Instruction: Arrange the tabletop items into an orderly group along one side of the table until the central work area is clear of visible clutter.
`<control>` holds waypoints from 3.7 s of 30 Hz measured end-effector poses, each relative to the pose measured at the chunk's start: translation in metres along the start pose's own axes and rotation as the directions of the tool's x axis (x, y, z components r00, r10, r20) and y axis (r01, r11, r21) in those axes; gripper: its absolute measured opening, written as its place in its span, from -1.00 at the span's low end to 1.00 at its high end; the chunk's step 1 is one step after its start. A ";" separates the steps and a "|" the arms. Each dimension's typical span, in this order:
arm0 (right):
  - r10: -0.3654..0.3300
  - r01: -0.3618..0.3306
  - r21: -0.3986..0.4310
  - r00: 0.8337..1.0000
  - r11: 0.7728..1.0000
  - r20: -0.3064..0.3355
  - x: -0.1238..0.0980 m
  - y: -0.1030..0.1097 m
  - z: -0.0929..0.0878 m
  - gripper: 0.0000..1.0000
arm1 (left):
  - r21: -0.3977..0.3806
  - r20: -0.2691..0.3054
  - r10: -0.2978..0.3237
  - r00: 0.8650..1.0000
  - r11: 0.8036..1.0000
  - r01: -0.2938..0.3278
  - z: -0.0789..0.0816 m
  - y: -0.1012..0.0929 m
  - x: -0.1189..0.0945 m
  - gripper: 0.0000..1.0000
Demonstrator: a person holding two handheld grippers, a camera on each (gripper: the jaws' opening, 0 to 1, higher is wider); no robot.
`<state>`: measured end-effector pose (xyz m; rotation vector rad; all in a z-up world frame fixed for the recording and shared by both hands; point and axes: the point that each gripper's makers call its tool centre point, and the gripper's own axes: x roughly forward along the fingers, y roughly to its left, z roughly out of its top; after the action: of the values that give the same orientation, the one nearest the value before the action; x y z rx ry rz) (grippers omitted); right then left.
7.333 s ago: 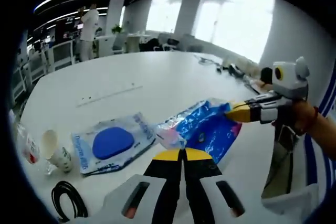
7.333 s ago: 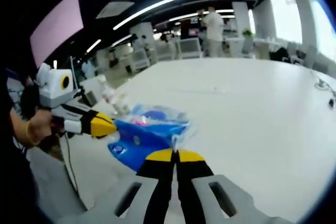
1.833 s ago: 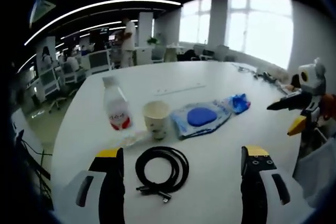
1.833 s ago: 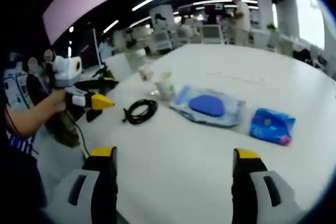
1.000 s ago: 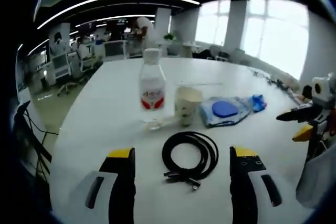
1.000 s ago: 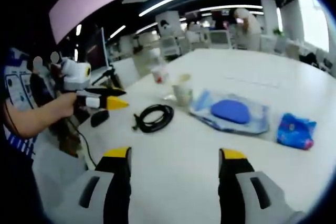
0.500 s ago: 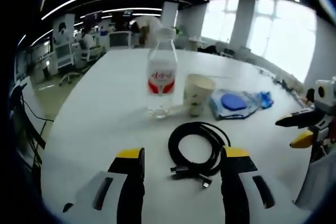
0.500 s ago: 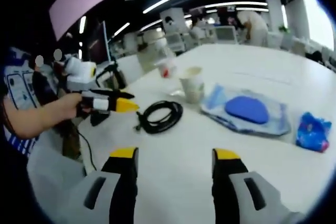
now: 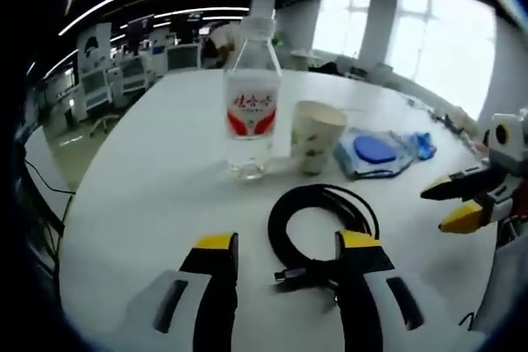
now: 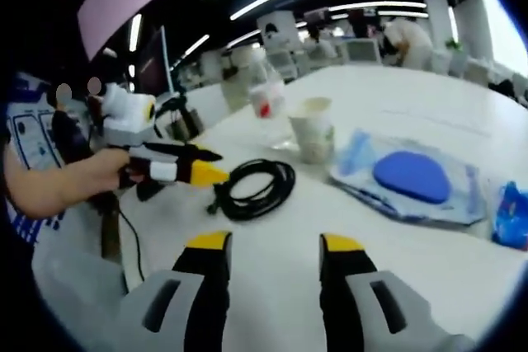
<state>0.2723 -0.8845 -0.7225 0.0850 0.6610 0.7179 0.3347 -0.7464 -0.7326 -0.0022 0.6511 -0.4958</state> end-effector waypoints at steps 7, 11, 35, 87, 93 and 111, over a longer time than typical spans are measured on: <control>0.011 -0.011 0.032 1.000 0.999 0.009 0.023 0.000 0.001 -0.31 | 0.018 -0.025 -0.009 1.000 1.000 0.009 -0.005 0.001 0.010 -0.31; 0.016 -0.017 0.039 1.000 0.999 0.011 0.032 -0.001 0.002 -0.35 | 0.010 -0.030 -0.013 0.999 1.000 0.013 -0.007 0.001 0.013 -0.35; -0.001 -0.011 0.211 0.998 0.977 0.056 0.068 0.005 0.002 -0.77 | -0.029 -0.096 0.004 0.995 1.000 -0.006 -0.010 -0.002 0.023 -0.76; -0.009 -0.052 0.282 0.978 0.958 0.210 -0.030 0.022 0.051 -1.00 | -0.061 0.084 -0.053 0.995 0.996 0.058 0.048 -0.060 -0.043 -0.96; -0.040 -0.033 0.327 0.976 0.945 0.214 -0.048 0.015 0.045 -1.00 | -0.041 0.082 -0.093 0.992 0.994 0.097 0.049 -0.082 -0.043 -0.96; -0.130 0.021 0.443 0.968 0.896 0.216 -0.097 -0.010 0.023 -1.00 | -0.011 0.044 -0.212 0.976 0.977 0.212 0.046 -0.138 -0.033 -0.96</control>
<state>0.2376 -0.9497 -0.6553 0.5522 0.5787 0.4614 0.2777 -0.8605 -0.6552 -0.0976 0.6156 -0.6948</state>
